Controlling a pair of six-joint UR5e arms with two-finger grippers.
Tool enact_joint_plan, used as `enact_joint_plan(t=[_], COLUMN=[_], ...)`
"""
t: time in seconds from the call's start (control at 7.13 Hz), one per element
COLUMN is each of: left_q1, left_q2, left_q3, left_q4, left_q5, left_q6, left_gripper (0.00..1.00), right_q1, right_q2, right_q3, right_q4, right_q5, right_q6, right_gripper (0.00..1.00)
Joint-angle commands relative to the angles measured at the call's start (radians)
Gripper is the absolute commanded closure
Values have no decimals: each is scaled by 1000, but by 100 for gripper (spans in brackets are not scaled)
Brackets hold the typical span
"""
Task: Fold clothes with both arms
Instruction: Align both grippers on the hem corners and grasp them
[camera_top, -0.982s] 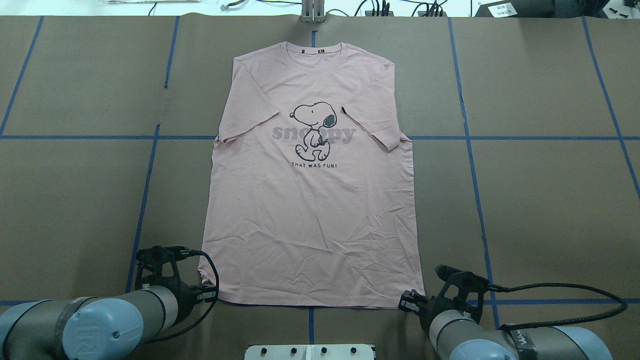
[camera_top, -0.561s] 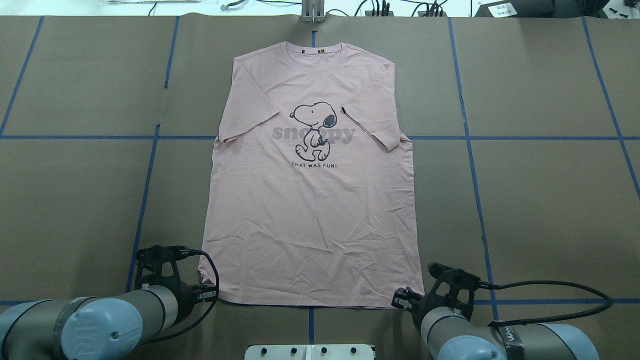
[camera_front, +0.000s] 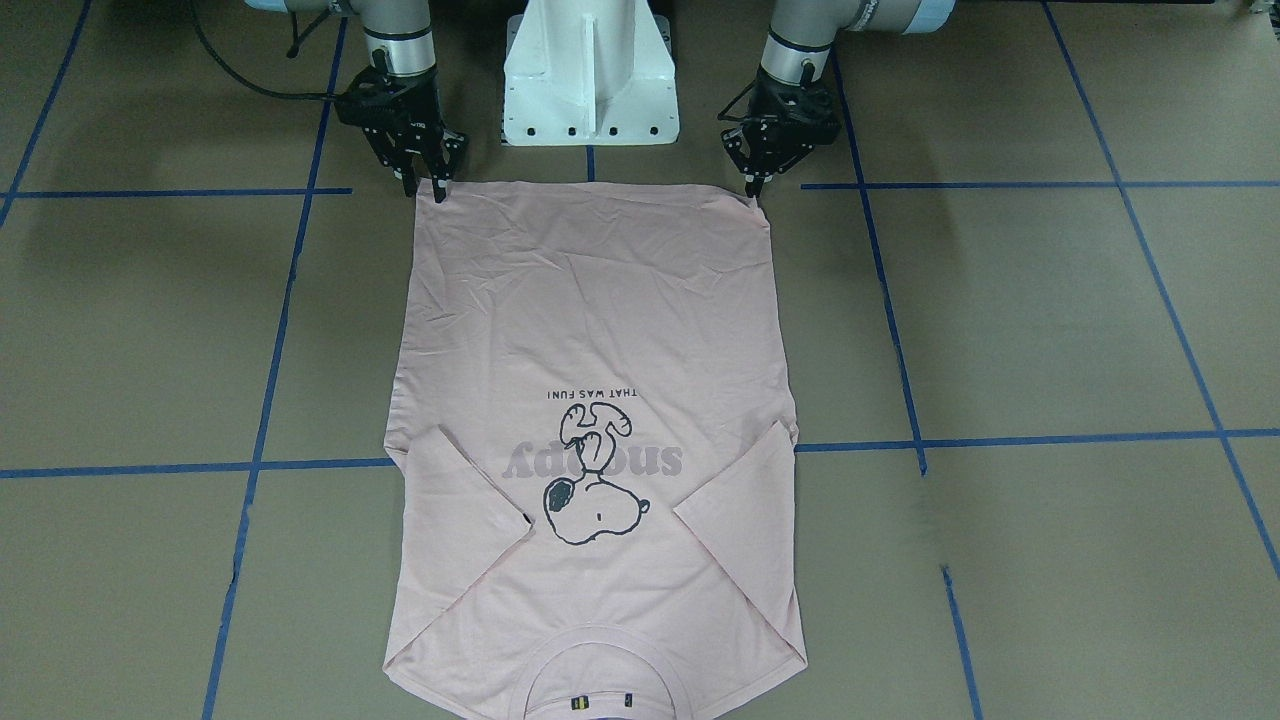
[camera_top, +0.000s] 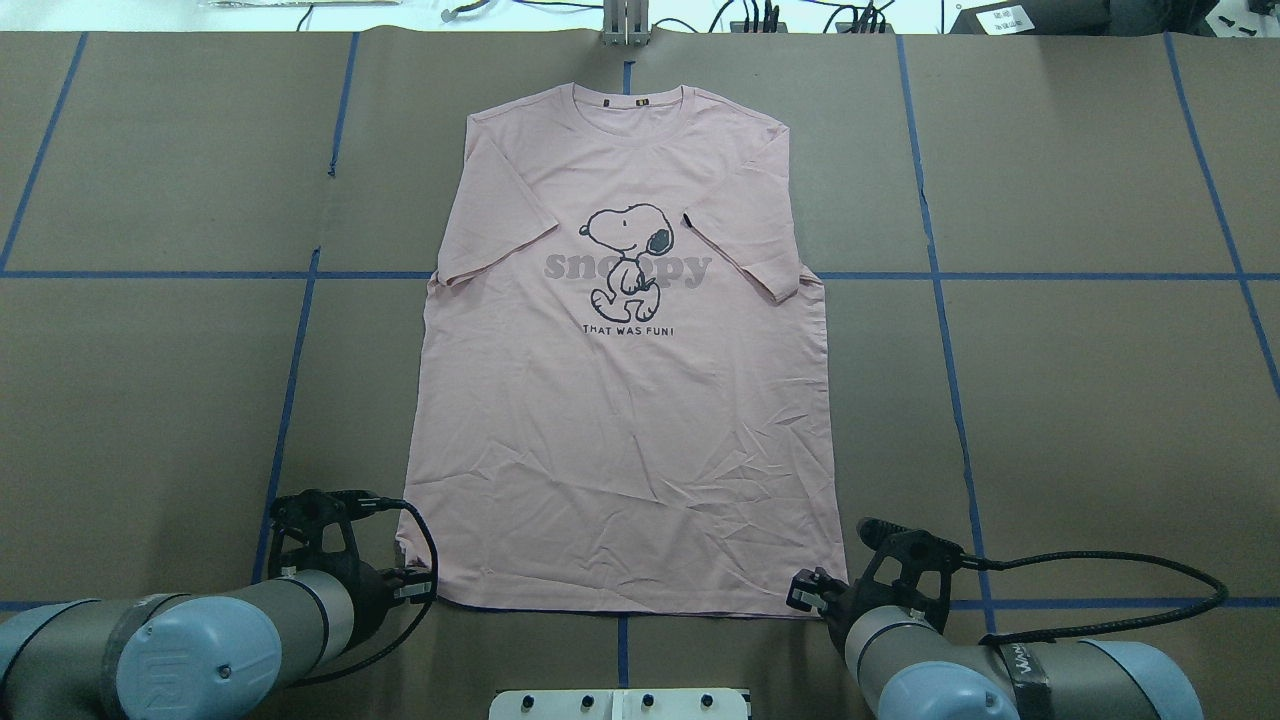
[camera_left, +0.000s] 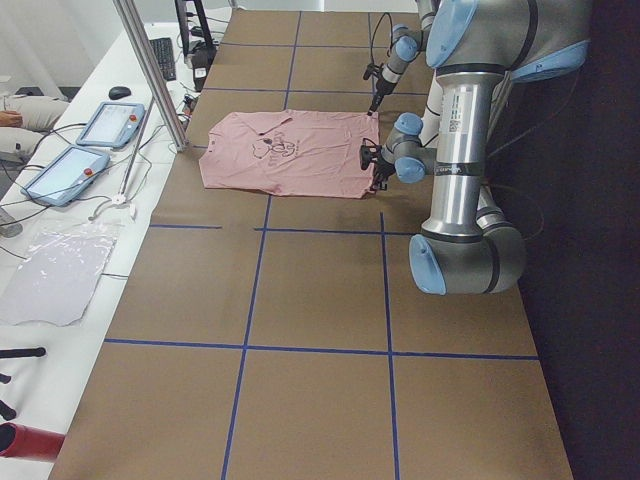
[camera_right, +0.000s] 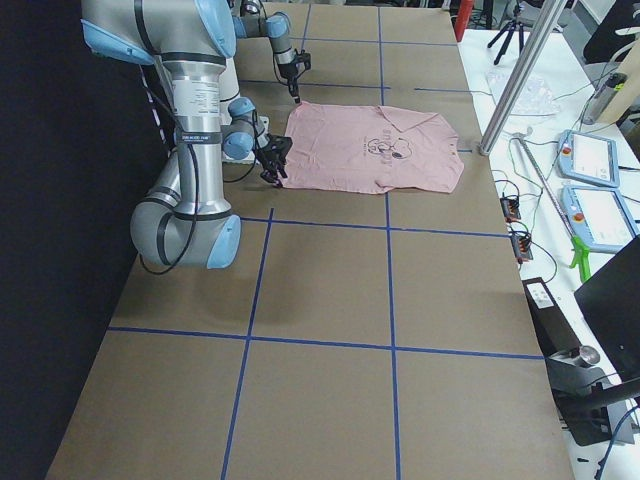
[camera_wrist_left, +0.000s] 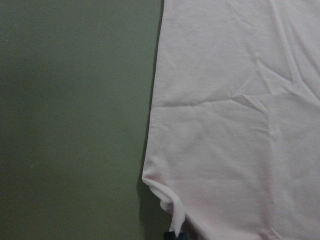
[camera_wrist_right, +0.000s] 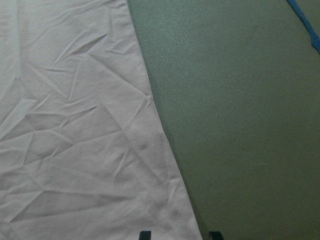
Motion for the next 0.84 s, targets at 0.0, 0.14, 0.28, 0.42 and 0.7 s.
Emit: enact_joint_plan(t=[0.0,0.14,0.28,0.42,0.7], left_q1=[0,0,0,-3,-5], left_q2=[-1,-1,-1,-3,-1], left_q3=[0,0,0,-1,-6], left_q4=[0,0,0,0,0], left_q5=[0,-2,-2,-2,-2], left_q6=[0,2,2,29,35], left_gripper=[100,100,100,100,100], right_q1=[-10,-12,-13,-16,-19], right_q2=[14,14,16,18,19], right_q3=[0,0,-1,-1,-3], right_q4=[-59,-60,-60,-60,-60], right_q5=[2,2,4,2,2], right_q6=[-4,-4,-4,-2,4], right_gripper=[49,49,50,52,73])
